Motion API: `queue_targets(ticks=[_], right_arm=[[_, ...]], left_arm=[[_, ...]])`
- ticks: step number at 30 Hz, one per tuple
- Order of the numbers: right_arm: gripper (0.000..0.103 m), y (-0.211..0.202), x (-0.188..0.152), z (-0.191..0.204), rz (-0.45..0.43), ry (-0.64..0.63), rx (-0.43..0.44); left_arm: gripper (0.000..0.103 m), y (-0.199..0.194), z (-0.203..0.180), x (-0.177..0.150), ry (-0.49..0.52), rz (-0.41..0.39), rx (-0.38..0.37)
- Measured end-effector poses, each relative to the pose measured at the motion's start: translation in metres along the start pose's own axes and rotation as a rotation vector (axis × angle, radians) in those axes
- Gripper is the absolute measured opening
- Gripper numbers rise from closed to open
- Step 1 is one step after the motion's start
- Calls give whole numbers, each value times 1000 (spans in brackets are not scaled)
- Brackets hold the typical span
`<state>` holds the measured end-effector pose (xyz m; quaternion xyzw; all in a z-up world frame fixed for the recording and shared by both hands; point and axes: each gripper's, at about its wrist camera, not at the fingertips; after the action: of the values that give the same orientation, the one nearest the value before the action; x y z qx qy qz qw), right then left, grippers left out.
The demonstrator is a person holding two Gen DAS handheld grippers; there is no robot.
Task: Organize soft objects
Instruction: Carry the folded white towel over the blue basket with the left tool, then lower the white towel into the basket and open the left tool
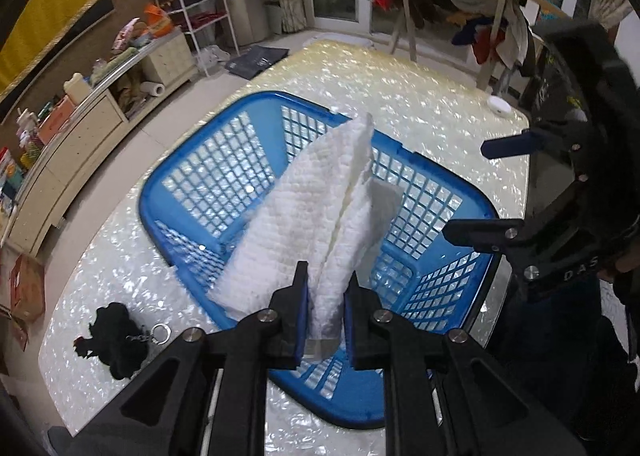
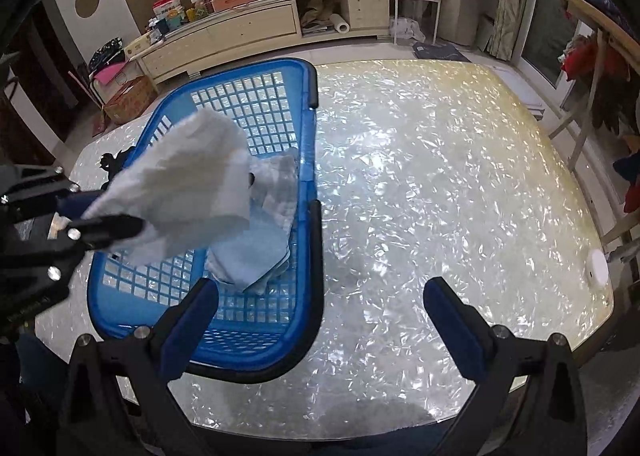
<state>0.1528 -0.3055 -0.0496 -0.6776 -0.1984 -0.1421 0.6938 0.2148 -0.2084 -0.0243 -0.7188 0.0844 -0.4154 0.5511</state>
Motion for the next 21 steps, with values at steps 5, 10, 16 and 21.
queue_targets(ticks=[5,10,16,21], right_arm=[[103,3,-1,-3,7,14,4],[103,5,-3,-4,15,19,12],[103,10,-2,-6,21,36,26],[103,11,-4,-8,28,39,28]], left_arm=[[13,26,-7,5,24,46,-13],[13,44,-6,5,32,87,7],[13,56,-5,6,44,119,18],[15,67,-14,9,59,140,-17]])
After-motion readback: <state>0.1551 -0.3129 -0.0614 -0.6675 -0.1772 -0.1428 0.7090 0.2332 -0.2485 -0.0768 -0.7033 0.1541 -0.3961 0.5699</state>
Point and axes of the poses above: each gripper's, at about its wrist camera, not at the fingertips, and y roughly the way its jaws point, z to its left, x to its top, and after that the axes turned 7 degrees about -x, right-handed
